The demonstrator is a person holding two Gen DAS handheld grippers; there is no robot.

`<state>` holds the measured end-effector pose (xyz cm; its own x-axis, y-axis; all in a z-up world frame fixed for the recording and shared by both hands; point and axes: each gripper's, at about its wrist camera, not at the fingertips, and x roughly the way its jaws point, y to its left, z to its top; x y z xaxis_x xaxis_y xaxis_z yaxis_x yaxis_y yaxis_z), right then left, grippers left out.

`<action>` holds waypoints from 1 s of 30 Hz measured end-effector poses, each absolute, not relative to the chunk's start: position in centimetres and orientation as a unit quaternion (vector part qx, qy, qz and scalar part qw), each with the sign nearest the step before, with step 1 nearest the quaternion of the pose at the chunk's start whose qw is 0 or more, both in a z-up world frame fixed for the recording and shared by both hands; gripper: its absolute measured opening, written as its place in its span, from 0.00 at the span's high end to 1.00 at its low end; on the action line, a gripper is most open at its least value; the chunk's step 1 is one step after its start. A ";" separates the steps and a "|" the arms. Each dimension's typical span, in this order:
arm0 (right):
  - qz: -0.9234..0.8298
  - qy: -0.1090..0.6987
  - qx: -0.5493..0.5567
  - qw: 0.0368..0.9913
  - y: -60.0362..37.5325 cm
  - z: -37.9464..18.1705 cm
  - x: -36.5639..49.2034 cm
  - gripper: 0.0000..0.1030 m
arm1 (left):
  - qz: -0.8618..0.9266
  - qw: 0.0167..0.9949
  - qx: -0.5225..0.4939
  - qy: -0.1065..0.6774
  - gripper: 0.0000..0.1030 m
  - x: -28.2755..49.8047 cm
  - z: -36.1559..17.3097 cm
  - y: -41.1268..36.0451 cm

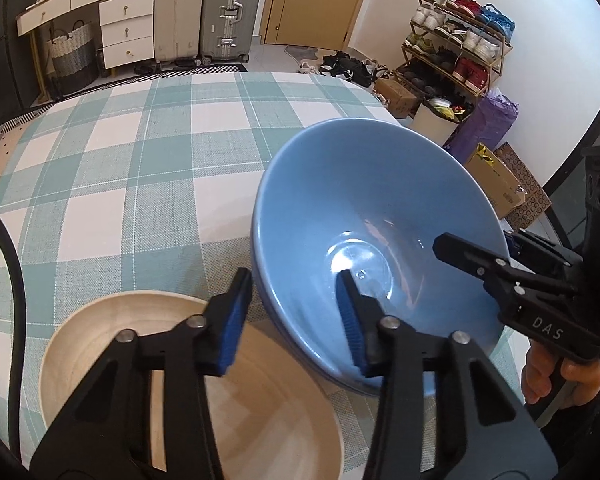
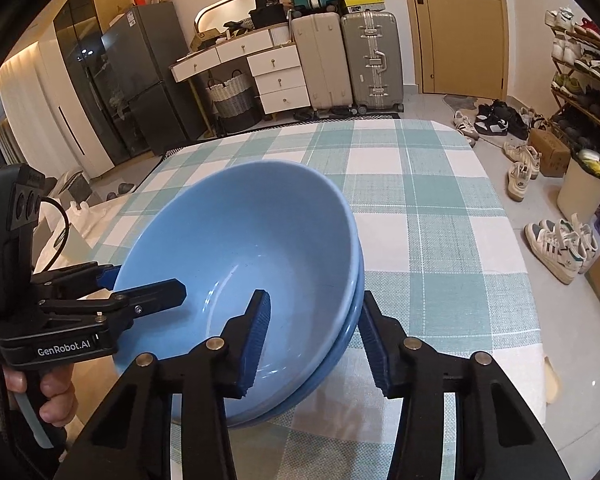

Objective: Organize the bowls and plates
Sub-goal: 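Carry the bowls with both grippers over the cream plate stack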

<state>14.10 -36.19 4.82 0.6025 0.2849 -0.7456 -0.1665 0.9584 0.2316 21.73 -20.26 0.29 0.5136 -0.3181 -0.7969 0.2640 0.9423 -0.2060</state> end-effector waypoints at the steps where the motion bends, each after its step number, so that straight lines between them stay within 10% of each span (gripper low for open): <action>1: 0.126 0.427 0.069 0.893 -36.2 4.9 14.1 0.59 | -0.170 0.869 -0.028 0.464 0.68 21.6 0.4 -20.4; 30: 0.111 0.397 0.048 0.910 -35.7 7.8 11.6 0.60 | -0.162 0.896 -0.009 0.414 0.69 17.7 4.7 -20.7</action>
<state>11.62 -35.73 7.84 0.6603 0.2403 -0.7115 -0.1643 0.9707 0.1755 17.73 -20.70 4.65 0.6048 -0.2978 -0.7386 0.2836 0.9472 -0.1496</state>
